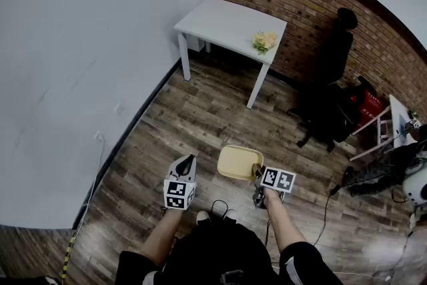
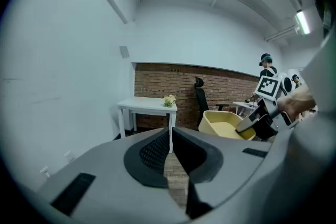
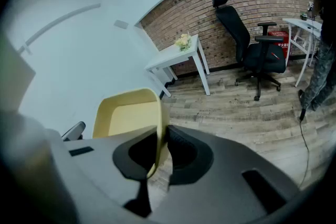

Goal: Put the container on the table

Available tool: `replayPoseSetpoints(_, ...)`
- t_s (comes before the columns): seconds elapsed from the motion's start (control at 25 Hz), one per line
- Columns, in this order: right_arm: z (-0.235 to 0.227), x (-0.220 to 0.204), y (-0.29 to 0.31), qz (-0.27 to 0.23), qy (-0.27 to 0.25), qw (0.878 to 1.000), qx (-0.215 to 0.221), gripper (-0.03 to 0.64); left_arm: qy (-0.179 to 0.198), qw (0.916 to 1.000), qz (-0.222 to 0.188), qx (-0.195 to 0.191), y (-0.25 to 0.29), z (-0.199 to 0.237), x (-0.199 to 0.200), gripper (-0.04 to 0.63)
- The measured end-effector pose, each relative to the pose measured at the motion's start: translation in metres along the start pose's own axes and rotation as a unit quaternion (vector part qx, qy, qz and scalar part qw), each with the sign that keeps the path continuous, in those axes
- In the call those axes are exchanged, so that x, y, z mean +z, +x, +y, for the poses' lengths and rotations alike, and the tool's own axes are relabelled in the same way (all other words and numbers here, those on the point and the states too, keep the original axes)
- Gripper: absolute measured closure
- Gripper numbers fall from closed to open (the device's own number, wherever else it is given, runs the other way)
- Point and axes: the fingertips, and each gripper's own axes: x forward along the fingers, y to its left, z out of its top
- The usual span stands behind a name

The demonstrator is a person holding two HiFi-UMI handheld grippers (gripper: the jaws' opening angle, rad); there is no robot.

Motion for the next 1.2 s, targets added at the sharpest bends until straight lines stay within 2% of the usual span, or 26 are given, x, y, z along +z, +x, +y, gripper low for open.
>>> replayPoseSetpoints(0.24,-0.018,-0.003,-0.016,0.003,-0.015,1.0,-0.002,0.569,-0.009,1.0,-0.002,0.002,-0.005,-0.028,-0.002,0.566)
replayPoseSetpoints(0.4,-0.027,-0.005,-0.02,0.013,0.0,1.0,0.009,0.569,-0.012,0.9999,0.002,0.01,-0.001,-0.04,-0.003,0.566)
replayPoseSetpoints(0.72,-0.052,0.01,-0.02,0.019,-0.003,1.0,0.017,0.569,0.003,0.9997,0.003,0.023,0.012,-0.067,0.007,0.566)
replayPoseSetpoints(1.0,-0.055,0.025,-0.004,0.022,0.009,0.999,0.026,0.569,0.0,0.9995,0.001,0.031,0.031,-0.063,0.015,0.566)
replayPoseSetpoints(1.2,-0.051,0.051,0.023,0.022,0.006,0.999,0.027,0.569,-0.006,0.9997,-0.003,0.025,0.068,-0.048,0.022,0.566)
